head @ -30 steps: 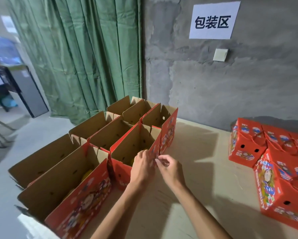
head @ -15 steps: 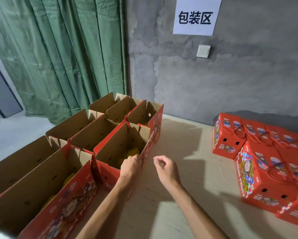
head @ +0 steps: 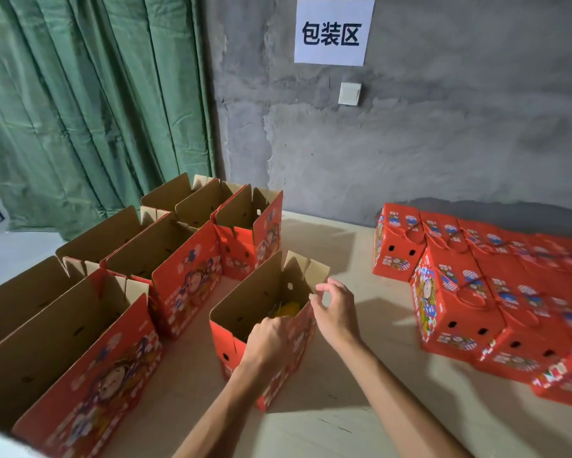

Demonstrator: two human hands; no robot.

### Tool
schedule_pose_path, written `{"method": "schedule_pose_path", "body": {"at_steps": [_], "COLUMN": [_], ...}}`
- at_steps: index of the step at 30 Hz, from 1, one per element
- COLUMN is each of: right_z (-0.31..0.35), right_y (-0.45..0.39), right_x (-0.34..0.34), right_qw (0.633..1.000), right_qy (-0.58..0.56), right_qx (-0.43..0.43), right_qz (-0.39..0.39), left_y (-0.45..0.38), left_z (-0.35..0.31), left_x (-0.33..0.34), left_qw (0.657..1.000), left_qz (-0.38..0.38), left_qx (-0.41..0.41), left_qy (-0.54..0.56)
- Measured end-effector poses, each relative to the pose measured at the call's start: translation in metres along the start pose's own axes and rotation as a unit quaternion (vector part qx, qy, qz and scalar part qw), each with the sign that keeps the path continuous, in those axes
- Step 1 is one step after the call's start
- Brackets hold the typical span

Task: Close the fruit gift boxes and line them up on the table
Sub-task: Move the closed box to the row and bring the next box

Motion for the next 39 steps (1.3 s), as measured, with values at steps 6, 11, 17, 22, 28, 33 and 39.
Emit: {"method": "schedule_pose_path", "body": {"at_steps": [6,11,17,22,28,33,39], "right_z": [-0.043,-0.082,-0.128,-0.157,-0.171,-0.166,-0.194], "right_y": [0.023,0.047,0.077,0.093,0.094,0.092,0.085], "right_x": [-0.064,-0.123,-0.181,-0.201,-0.198,-0.184,-0.157], "right_qw": [0.996,0.984,0.960,0.950,0.965,0.985,0.954], "right_qy": [0.083,0.144,0.172,0.156,0.093,0.016,-0.155], "right_qx": [0.016,0.057,0.150,0.219,0.212,0.148,0.237], "right_qz": [-0.024,-0.090,-0.160,-0.157,-0.120,-0.090,0.095], "left_y": [0.009,0.014,0.025,0.032,0.033,0.020,0.010], "left_z": [-0.046,-0.088,-0.118,-0.130,-0.123,-0.050,-0.034], "left_x": [0.034,0.058,0.076,0.080,0.055,0.062,0.103], "left_qw": [0.996,0.985,0.959,0.951,0.962,0.934,0.853], "left_qz": [0.032,0.076,0.148,0.166,0.039,-0.061,0.072], "left_qx": [0.080,0.152,0.243,0.262,0.258,-0.030,-0.040], "left_qy": [0.011,0.010,0.001,0.008,0.083,0.350,0.516]}}
Point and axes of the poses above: each hand's wrist, its own y-axis away from the middle knuckle, its own x-axis out of the palm, z = x × y, the point moved 10 cm from there along -y, towards the middle knuckle, and after that the axes turned 8 degrees about z, right-handed, at the moved point
